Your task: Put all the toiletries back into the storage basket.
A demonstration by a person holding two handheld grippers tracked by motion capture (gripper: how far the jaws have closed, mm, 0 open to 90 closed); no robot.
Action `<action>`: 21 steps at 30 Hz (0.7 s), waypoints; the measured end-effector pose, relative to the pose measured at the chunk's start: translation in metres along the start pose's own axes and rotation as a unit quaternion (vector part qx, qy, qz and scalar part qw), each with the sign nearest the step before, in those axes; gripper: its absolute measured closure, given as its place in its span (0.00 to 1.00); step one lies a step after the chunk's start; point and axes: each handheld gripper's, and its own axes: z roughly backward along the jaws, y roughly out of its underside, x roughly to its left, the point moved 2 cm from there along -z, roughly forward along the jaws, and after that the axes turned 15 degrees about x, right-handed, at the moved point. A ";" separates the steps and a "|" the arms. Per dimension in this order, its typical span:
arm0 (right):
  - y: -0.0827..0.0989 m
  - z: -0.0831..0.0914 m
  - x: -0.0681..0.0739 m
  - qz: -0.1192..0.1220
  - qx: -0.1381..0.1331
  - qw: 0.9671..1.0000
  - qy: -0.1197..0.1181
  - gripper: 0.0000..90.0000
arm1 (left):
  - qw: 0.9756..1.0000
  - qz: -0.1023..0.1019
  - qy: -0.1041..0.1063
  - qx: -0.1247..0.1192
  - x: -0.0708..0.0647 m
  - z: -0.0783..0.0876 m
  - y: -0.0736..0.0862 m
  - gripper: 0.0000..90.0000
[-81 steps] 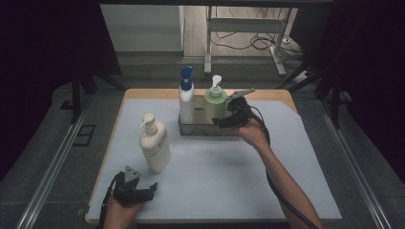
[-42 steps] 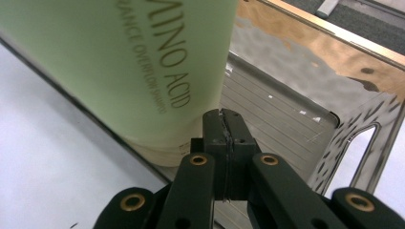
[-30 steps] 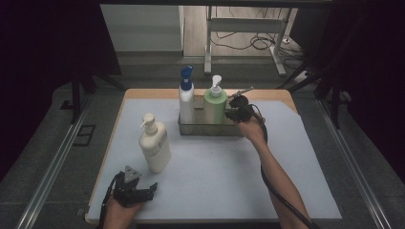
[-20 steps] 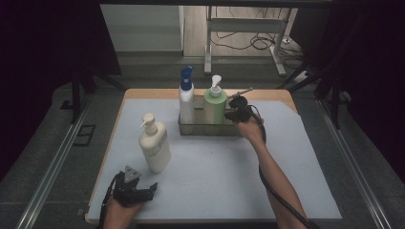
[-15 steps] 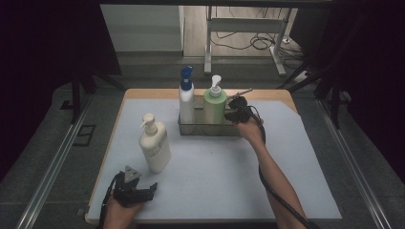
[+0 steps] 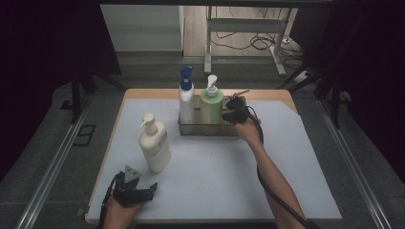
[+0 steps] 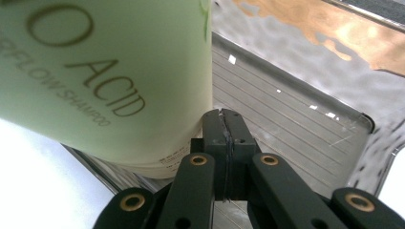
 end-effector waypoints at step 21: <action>-0.006 -0.005 0.017 0.017 0.003 1.000 -0.002 1.00 | 1.000 0.000 0.000 0.000 0.000 0.000 0.000 0.14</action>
